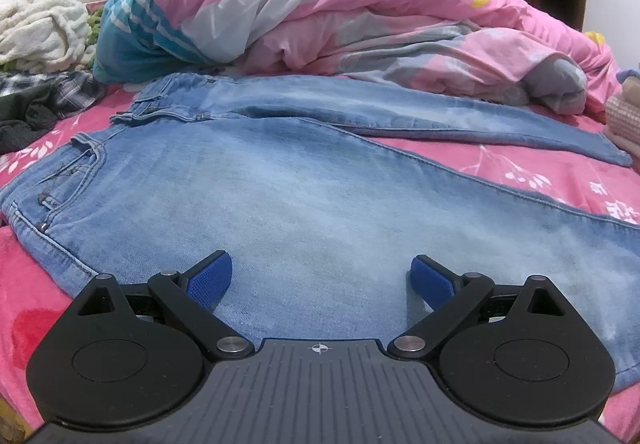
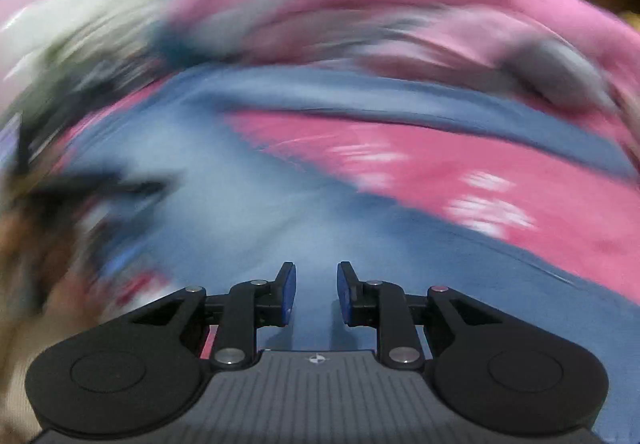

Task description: Fold clothes

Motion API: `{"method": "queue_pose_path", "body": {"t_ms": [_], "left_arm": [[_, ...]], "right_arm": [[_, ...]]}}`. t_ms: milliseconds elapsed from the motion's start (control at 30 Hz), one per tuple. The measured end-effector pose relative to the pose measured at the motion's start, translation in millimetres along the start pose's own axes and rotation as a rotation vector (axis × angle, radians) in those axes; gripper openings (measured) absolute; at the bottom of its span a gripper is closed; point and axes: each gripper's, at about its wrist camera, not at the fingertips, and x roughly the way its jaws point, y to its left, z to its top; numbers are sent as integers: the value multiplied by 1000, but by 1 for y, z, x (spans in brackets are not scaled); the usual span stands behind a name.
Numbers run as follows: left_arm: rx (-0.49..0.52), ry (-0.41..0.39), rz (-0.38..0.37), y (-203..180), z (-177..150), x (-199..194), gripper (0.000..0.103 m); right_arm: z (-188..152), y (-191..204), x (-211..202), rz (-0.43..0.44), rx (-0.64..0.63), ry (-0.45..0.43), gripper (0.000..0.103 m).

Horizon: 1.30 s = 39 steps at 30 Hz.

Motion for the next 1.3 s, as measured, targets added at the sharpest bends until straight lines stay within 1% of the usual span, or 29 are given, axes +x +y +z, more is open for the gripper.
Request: {"method": "queue_pose_path", "body": {"t_ms": [33,67,100,133,200,267,300,367,433,467,533,567,633,667,733,800,867,933,967,1000,1067,1133,1167,1233,1267,1300], "left_arm": [[-2,-1,0,1,0,0,97],[-4,-2,0,2,-1,-1,97],[-6,-2,0,2,-1,-1,97],[-8,-4,2,4,-1,-1,97],[-11,-4,3,5,-1,-1,97],[-13,-4,5,5,-1,-1,97],[-13,-4,6,5,-1,-1,97],[-12,-4,8,5,-1,-1,97],[-12,-5,10,4,-1,-1,97],[-12,-5,11,4,-1,-1,97],[-13,-5,16,5,-1,-2,97],[-15,-5,21,5,-1,-2,97],[-19,-5,29,6,-1,-3,97],[-22,-5,30,7,-1,-3,97],[-24,-2,34,6,0,-1,97],[-26,2,39,5,2,1,97],[-25,3,39,3,4,1,97],[-23,2,36,2,4,1,97],[-23,2,37,2,4,1,97],[-24,2,40,2,4,0,97],[-30,1,51,4,4,-1,97],[-34,-2,60,6,3,-2,97],[-36,-3,64,7,3,-2,97],[-35,-4,69,8,3,-3,97],[-35,-5,69,9,3,-3,97],[-35,-5,68,9,2,-4,97]], "right_arm": [[-1,-13,8,-44,47,27,24],[-6,-25,17,-87,93,82,24],[-14,-30,14,-78,118,91,24],[-23,-27,4,-60,106,77,24],[-36,-13,-14,-46,20,114,24],[-44,-7,-33,-21,-19,159,24],[-44,-7,-41,-26,-10,164,24],[-34,-18,-52,-65,23,114,24],[-19,-35,-48,-123,98,50,24],[-15,-44,-40,-133,143,43,24],[-16,-58,-21,-148,214,80,24],[-21,-61,-14,-153,230,115,24],[-37,-59,-19,-124,223,131,26],[-42,-56,-29,-94,200,152,27],[-48,-58,-47,-47,213,183,28],[-46,-72,-64,-85,254,159,28],[-40,-98,-73,-187,306,98,28],[-37,-129,-69,-285,387,59,30],[-40,-142,-64,-330,420,61,34],[-46,-153,-58,-362,455,77,35],[-60,-158,-59,-353,484,72,36],[-67,-142,-69,-338,420,92,44],[-69,-133,-74,-314,394,113,45],[-67,-118,-84,-253,379,153,46],[-62,-113,-88,-243,384,144,46],[-53,-108,-91,-237,380,115,46]]}}
